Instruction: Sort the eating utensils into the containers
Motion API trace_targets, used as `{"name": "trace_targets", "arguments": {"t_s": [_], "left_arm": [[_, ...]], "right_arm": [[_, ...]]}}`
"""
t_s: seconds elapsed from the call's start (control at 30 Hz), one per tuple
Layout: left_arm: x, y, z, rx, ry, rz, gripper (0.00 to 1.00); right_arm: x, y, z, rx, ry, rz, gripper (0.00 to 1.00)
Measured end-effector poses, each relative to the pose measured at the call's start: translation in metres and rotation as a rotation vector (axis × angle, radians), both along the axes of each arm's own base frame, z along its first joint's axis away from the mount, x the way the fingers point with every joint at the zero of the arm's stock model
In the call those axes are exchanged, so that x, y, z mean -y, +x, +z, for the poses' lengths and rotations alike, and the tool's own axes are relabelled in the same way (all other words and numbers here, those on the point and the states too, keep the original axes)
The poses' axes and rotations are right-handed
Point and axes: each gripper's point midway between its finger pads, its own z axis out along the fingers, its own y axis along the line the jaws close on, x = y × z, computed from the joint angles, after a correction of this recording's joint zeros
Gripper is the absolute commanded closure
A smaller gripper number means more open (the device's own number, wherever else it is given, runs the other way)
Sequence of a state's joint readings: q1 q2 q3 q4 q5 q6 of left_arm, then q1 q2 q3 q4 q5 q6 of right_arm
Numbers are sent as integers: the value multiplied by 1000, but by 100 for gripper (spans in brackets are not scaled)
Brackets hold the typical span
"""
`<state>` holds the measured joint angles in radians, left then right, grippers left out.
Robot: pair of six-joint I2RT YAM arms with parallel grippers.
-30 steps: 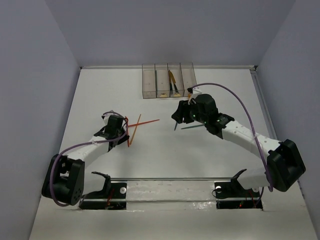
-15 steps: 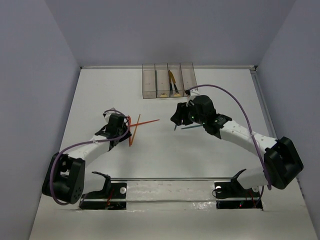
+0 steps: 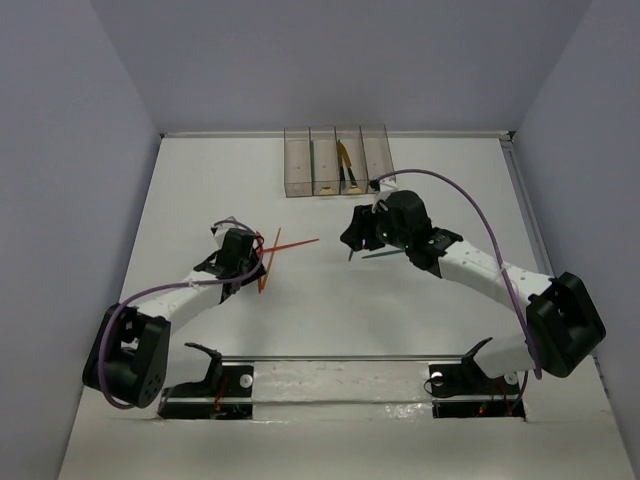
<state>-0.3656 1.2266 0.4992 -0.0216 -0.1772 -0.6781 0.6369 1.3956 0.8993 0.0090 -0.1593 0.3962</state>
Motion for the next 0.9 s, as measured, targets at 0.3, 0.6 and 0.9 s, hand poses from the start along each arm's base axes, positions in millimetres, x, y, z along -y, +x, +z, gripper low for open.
{"name": "trace_targets", "arguments": {"t_s": [0.3,0.6,0.9], "left_arm": [[1,3,-12,-31,59,-4,77],[0,10,-14,-34,95,9,81],[4,15,-15,-63,144,4,100]], "right_arm": [[2,-2,-6,-9,-7,0,42],[1,-2,-5,-7,-5,0,42],[5,-7,9,25,20,2,42]]}}
